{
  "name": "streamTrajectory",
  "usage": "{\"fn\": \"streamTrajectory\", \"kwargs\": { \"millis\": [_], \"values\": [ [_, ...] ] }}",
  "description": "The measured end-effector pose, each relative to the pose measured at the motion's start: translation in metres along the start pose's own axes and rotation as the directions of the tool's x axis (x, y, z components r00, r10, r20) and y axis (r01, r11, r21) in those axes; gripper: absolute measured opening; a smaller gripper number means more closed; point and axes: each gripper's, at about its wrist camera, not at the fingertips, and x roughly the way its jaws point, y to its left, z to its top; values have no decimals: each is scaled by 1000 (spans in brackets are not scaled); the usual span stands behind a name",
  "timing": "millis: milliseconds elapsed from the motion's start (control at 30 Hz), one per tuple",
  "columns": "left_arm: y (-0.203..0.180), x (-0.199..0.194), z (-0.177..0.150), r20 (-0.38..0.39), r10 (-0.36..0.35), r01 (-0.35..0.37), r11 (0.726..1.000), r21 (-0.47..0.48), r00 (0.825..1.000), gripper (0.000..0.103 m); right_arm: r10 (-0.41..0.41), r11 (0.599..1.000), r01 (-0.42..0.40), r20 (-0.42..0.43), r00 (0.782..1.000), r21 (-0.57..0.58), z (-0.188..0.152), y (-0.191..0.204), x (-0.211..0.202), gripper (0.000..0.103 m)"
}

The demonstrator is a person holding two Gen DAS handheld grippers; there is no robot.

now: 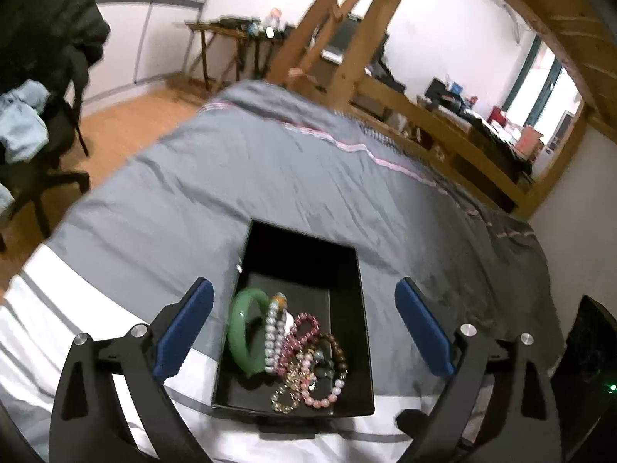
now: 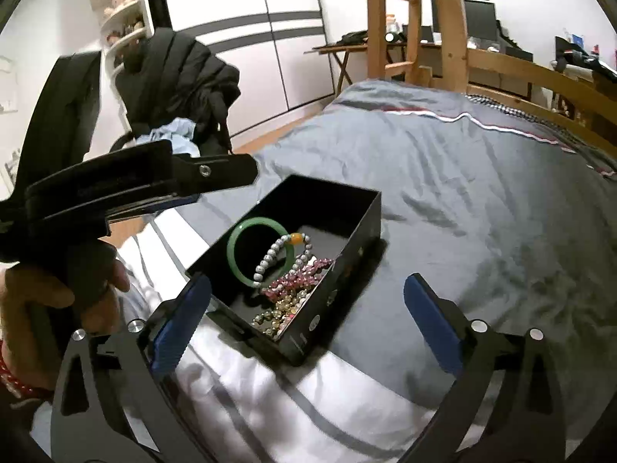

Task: Organize jewelry

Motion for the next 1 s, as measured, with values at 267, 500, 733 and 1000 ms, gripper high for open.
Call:
{"fn": "streamTrajectory", "kwargs": {
  "millis": [267, 500, 733, 1000],
  "values": [
    [-15, -61, 11, 67, 78, -80, 997, 24, 995, 97, -43, 998, 44, 34, 998, -37, 9, 19, -42, 99],
    [-21, -97, -5, 13, 184, -184, 972, 143, 983, 97, -78, 997, 78, 2, 997, -21, 11, 35, -64, 99],
    [-19, -124, -18, -25, 229, -219, 953, 209, 973, 97, -101, 995, 100, -41, 994, -30, 4, 48, -85, 99],
    [-19, -133, -38, -72, 245, -217, 937, 273, 967, 97, -118, 993, 117, -95, 988, -18, -8, 48, -96, 99]
  ]
}}
